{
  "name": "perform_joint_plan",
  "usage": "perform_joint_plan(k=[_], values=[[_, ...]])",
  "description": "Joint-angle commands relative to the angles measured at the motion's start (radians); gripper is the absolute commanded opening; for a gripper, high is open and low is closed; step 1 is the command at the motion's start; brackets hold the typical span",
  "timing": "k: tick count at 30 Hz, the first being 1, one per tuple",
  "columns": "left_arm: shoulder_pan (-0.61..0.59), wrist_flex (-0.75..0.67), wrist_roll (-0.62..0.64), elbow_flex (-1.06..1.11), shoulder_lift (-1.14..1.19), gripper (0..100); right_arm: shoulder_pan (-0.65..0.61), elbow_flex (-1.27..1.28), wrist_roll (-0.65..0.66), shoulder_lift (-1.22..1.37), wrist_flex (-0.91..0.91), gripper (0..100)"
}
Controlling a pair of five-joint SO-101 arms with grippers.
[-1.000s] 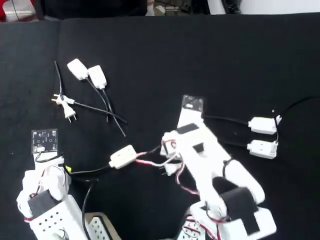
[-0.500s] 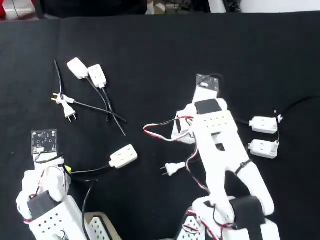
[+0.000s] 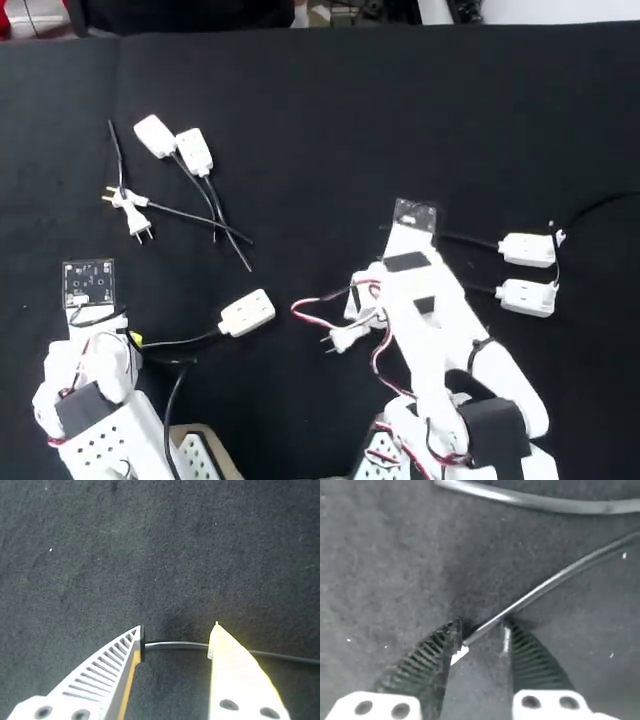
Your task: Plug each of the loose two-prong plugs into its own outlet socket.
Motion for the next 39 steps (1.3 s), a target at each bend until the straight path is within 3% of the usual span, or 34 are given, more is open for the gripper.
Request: perform_joint_plan(k=[1,5,13,21,29,35,39], values=[[0.004,0.005,-0.006,-0.007,-0.009,22,-0.006,0.012,0.017,-0.01,-0.051,10.0],[0.004,0.005,-0.006,-0.007,-0.009,22,-0.005,0.022,0.028,-0.015,-0.08,1.5],[0.004,0.005,-0.006,-0.007,-0.009,22,-0.003,-0.035,0.048,-0.018,-0.077,1.1],[0.004,0.005,-0.006,-0.007,-0.009,22,-0.005,-0.32,0.245,-0.016,0.218,1.1],[0.004,0.006,-0.006,-0.007,-0.009,22,-0.043,-0.367,0.46,0.071,-0.014,1.2],[0.004,0.006,-0.006,-0.007,-0.009,22,-0.137,-0.375,0.56,0.285,-0.026,1.5],[0.004,0.006,-0.006,-0.007,-0.009,22,-0.127,-0.383,0.532,0.32,-0.02,12.6]])
